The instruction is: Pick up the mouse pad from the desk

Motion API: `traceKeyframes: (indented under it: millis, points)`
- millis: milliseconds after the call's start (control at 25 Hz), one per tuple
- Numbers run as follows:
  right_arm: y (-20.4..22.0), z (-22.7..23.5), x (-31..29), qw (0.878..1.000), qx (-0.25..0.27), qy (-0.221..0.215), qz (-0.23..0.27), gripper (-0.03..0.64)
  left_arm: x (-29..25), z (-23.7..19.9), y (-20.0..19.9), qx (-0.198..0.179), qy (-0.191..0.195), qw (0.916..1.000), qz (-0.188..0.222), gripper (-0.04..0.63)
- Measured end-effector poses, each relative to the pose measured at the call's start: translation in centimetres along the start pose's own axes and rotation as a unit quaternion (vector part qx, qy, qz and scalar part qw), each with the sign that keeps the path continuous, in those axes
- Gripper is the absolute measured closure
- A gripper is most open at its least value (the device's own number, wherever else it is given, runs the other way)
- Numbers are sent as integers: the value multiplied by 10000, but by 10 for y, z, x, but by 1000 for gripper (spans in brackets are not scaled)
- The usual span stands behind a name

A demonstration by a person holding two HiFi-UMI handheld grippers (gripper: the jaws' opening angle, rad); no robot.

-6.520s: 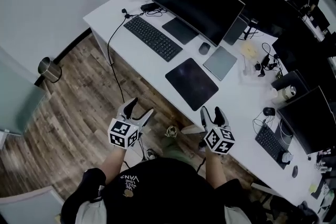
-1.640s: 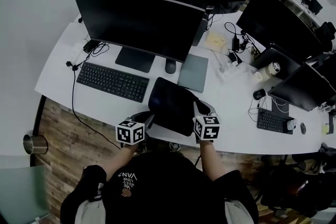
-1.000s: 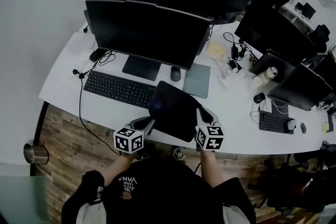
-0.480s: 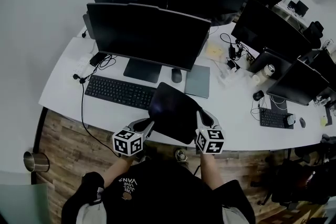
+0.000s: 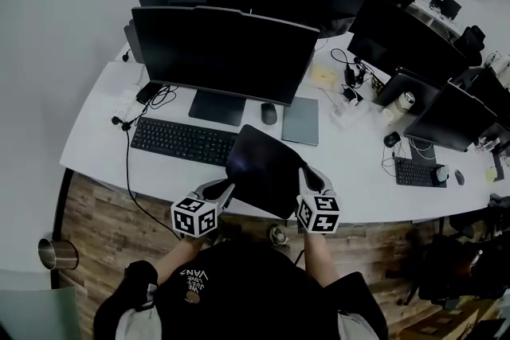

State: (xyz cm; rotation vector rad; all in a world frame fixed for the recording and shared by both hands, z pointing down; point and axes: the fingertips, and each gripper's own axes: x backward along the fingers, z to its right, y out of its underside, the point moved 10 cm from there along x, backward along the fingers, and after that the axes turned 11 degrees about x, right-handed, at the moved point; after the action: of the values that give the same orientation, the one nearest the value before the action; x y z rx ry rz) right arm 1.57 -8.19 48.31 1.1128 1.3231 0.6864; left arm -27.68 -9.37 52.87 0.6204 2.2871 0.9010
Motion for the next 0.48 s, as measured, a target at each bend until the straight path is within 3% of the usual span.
traceKeyframes:
  millis: [480]
  points:
    - [4,-4,6,9999,31,135,-3,578,3,0,3,-47,119,9999,-18,540]
